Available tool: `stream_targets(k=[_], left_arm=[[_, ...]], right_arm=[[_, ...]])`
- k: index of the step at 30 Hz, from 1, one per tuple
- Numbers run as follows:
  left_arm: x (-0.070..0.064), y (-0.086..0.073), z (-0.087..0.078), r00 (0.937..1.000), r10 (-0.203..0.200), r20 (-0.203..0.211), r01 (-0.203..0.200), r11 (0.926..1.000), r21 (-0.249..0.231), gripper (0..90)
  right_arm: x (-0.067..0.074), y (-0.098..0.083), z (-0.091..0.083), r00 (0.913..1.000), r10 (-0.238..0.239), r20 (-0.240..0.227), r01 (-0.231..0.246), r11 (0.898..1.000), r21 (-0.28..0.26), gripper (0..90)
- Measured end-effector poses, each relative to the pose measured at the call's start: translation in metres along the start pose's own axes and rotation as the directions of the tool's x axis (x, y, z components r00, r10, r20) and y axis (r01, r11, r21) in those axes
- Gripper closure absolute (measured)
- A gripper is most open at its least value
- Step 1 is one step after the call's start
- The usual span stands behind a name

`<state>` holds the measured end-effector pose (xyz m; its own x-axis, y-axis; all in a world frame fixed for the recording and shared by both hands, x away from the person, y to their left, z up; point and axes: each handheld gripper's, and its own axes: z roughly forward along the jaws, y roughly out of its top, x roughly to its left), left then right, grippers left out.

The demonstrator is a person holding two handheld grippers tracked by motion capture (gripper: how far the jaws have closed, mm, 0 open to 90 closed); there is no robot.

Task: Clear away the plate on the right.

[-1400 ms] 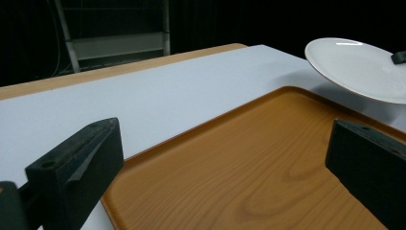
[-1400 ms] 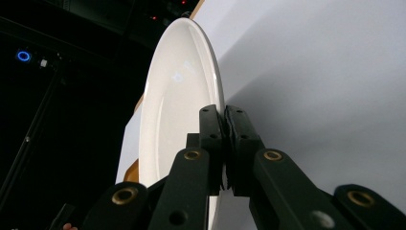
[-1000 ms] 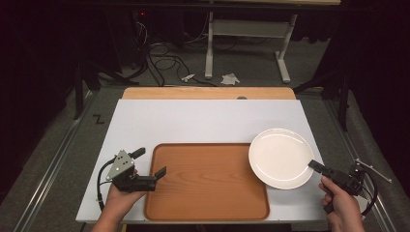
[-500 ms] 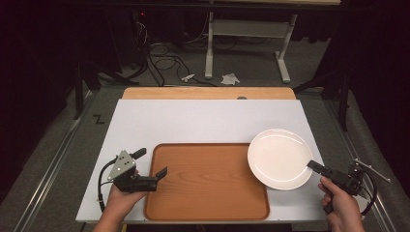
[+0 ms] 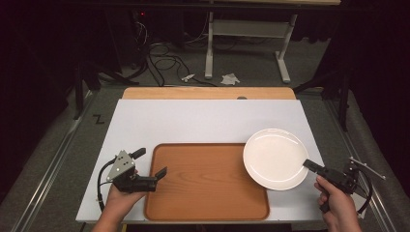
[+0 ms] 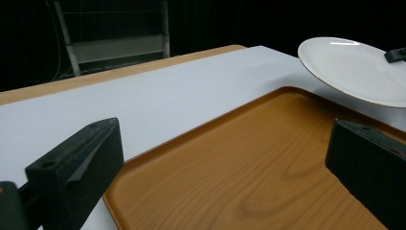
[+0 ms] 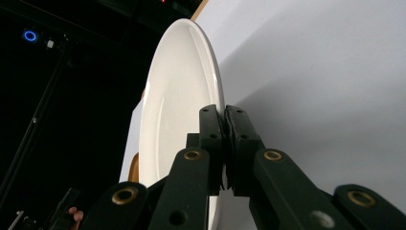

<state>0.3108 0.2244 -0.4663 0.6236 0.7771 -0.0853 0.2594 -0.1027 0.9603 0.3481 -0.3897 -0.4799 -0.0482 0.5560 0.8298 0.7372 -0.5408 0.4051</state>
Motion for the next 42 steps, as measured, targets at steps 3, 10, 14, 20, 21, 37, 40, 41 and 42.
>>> stream_targets(k=[3,10,14,20,21,37,40,41,42], left_arm=[[0.001,0.000,0.000,1.0000,-0.002,-0.001,0.002,1.0000,0.001,0.2],[-0.001,0.000,0.000,1.0000,0.002,0.001,-0.002,1.0000,0.004,0.2],[0.000,-0.001,0.000,1.0000,0.000,0.000,0.000,0.9999,0.010,0.2],[-0.001,-0.001,-0.001,1.0000,0.001,0.001,-0.001,1.0000,0.009,0.2],[0.000,-0.001,-0.001,1.0000,0.001,0.002,-0.001,0.9999,0.010,0.2],[0.000,-0.008,-0.016,0.9999,0.002,-0.016,-0.001,0.9995,0.032,0.2],[0.000,-0.009,-0.019,0.9998,-0.002,-0.020,0.003,0.9995,0.032,0.2],[0.000,-0.010,-0.020,0.9998,0.000,-0.022,0.001,0.9995,0.032,0.2],[0.000,-0.010,-0.023,0.9996,-0.002,-0.027,0.003,0.9996,0.030,0.2]], right_arm=[[0.003,-0.002,0.004,0.9999,0.000,-0.011,0.000,1.000,0.007,89.3],[0.010,-0.006,0.008,0.9998,-0.012,-0.018,0.013,1.000,0.027,89.3],[0.014,-0.008,0.013,0.9994,-0.022,-0.026,0.023,0.999,0.045,89.3],[0.019,-0.010,0.019,0.9987,-0.036,-0.036,0.039,0.997,0.062,89.3],[0.020,-0.010,0.020,0.9985,-0.039,-0.039,0.042,0.997,0.065,89.3],[0.038,-0.017,0.049,0.9950,-0.065,-0.076,0.075,0.988,0.138,89.3],[0.040,-0.017,0.054,0.9943,-0.075,-0.077,0.086,0.985,0.152,89.2],[0.040,-0.018,0.056,0.9938,-0.080,-0.077,0.091,0.983,0.157,89.2],[0.042,-0.018,0.061,0.9928,-0.086,-0.083,0.099,0.980,0.170,89.2]])
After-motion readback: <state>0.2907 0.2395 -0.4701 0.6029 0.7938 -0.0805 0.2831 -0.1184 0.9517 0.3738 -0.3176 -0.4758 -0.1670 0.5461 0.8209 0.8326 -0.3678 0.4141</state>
